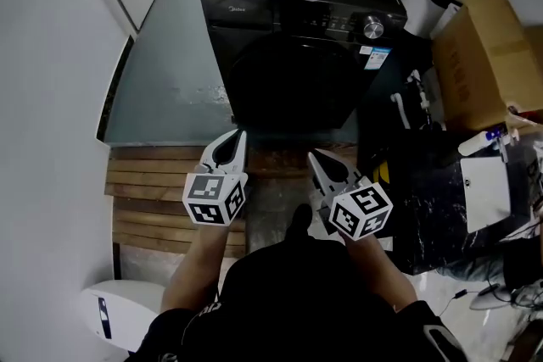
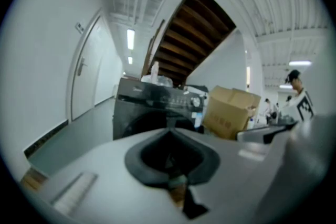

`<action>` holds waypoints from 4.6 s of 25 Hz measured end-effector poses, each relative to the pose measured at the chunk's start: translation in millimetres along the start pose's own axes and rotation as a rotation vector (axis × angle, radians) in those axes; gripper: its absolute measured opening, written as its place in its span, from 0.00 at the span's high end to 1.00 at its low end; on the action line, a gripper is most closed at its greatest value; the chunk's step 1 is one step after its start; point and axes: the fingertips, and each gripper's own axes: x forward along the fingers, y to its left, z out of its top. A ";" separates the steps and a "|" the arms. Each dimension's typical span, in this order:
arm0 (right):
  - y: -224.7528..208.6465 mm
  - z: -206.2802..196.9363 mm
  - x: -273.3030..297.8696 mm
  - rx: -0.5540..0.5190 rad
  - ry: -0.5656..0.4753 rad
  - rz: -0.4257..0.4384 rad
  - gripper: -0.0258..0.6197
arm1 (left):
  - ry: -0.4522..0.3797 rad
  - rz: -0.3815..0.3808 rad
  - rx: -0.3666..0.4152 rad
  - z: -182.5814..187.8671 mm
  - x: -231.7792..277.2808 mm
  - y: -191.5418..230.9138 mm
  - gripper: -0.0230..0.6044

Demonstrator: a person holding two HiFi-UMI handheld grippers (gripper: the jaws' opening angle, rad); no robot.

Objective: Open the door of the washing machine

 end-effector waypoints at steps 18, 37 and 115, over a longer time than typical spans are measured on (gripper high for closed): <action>-106.7 40.6 66.2 0.002 0.047 0.066 0.97 | 0.019 -0.002 0.019 34.7 133.5 -9.5 0.95; -139.9 47.8 116.0 -0.048 0.133 -0.082 0.97 | 0.033 -0.123 -0.028 33.4 177.2 25.5 0.95; -336.6 -13.2 152.6 -0.645 0.762 -0.047 0.74 | 0.138 -0.123 -0.038 22.5 253.4 -21.4 0.95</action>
